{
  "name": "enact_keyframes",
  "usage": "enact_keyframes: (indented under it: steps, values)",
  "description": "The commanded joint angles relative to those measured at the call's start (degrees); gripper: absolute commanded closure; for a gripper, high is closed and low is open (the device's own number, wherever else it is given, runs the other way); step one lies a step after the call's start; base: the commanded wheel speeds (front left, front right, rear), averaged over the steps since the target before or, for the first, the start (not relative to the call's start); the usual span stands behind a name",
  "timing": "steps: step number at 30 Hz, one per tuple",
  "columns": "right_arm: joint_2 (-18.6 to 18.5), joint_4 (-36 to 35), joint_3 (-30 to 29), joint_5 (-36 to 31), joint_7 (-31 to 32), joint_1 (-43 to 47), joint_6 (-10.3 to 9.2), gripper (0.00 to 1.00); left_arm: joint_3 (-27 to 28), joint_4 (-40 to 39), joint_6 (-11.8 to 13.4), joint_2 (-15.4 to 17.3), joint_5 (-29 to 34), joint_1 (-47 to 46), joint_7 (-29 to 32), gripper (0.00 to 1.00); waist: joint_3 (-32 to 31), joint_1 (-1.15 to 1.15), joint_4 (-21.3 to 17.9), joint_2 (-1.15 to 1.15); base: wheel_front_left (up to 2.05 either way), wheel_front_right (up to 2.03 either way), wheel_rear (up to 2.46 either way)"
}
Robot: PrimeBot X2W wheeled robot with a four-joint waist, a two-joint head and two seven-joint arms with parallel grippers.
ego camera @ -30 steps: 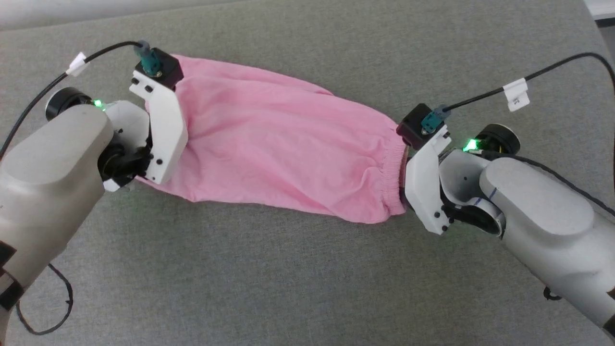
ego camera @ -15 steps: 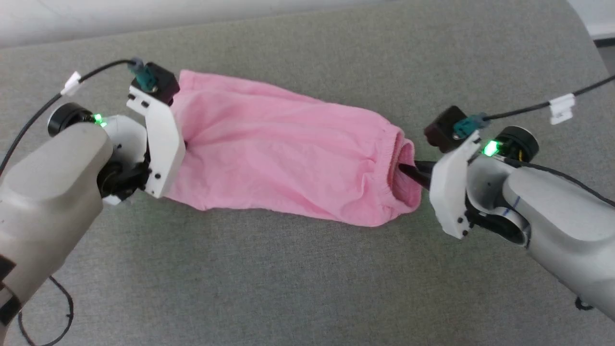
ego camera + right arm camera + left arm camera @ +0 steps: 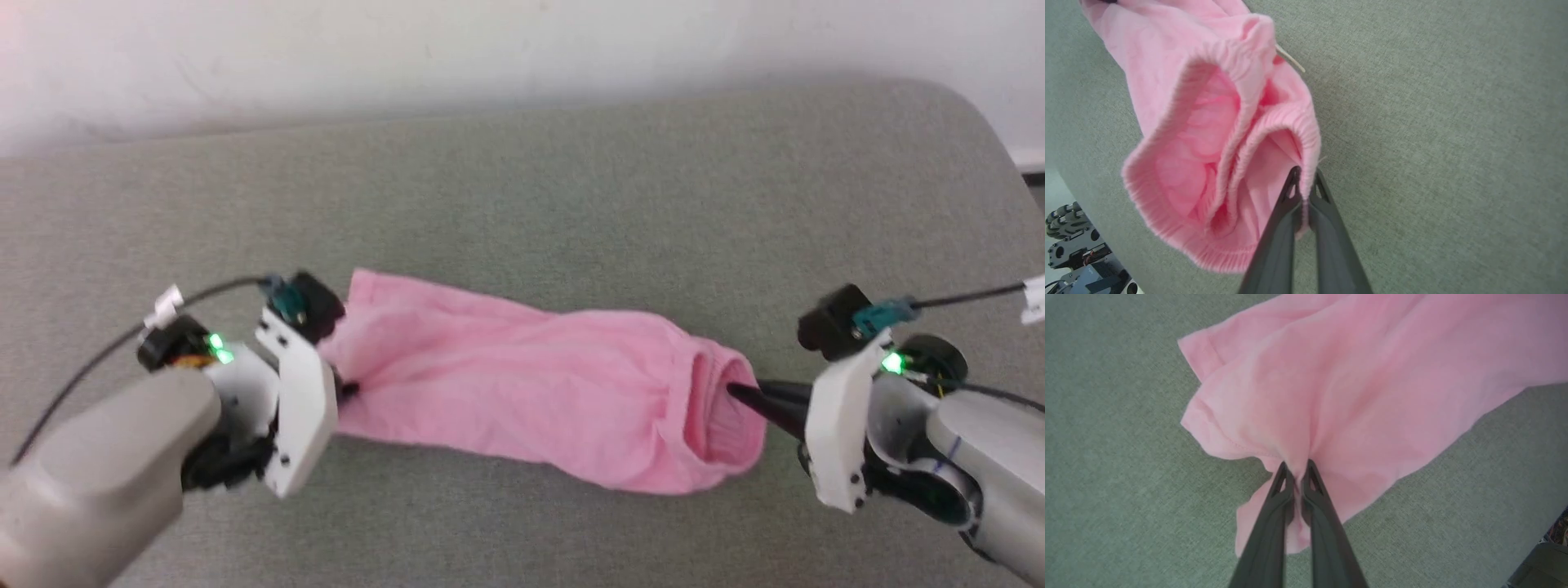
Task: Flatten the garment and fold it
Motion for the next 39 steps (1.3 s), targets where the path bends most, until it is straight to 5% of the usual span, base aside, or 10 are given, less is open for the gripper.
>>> enact_keyframes:
  steps: [1,9,21,22,23,24,25,31,39]
  values:
    - [-1.3,-0.6,-0.5,1.5,-0.4,1.7,-0.06,1.00,-0.2,-2.2,0.7,0.8,0.3,2.9,-0.6,1.00,-2.8,0.01,2.4,0.00,0.00,0.00,0.00]
    - [-3.0,1.9,-2.5,3.5,1.5,4.1,-0.06,1.00,0.3,-5.4,3.7,-0.3,-1.1,7.4,-3.6,1.00,-0.4,0.01,3.2,0.00,0.00,0.00,0.00]
    - [4.8,12.9,-1.4,0.1,2.1,1.0,-0.06,1.00,1.6,7.5,2.6,-7.9,-1.6,7.3,-8.7,1.00,3.9,0.01,2.0,0.00,0.00,0.00,0.00]
    - [4.8,12.9,-1.4,0.0,1.5,0.8,-0.06,0.75,1.6,8.3,2.5,-8.1,-1.5,7.5,-9.4,1.00,3.4,0.01,1.9,0.00,0.00,0.00,0.00]
    - [4.5,12.8,-1.3,-0.2,0.9,0.7,-0.06,0.21,1.8,8.9,2.4,-8.3,-1.3,7.6,-10.8,1.00,2.8,0.01,1.9,0.00,0.00,0.00,0.00]
    - [4.1,12.5,-1.3,-0.5,0.4,0.7,-0.06,0.00,2.3,9.4,2.8,-8.4,-1.0,7.7,-12.7,0.28,2.1,0.01,1.9,0.00,0.00,0.00,0.00]
    - [3.5,12.1,-1.3,-0.8,-0.3,0.6,-0.06,0.00,2.9,9.7,3.3,-8.6,-0.8,8.0,-14.6,0.00,1.2,0.01,1.9,0.00,0.00,0.00,0.00]
    - [-3.0,5.7,-3.2,-3.9,-2.2,-0.5,-0.06,0.00,6.7,6.3,9.3,-6.6,1.3,10.9,-27.6,0.00,-2.9,0.01,1.6,0.00,0.00,0.00,0.00]
    - [-9.2,-6.6,-11.2,-8.3,2.2,-1.2,-0.06,0.00,15.9,-6.4,26.8,-2.9,9.1,17.0,-37.1,0.00,-4.8,0.01,2.5,0.00,0.00,0.00,0.00]
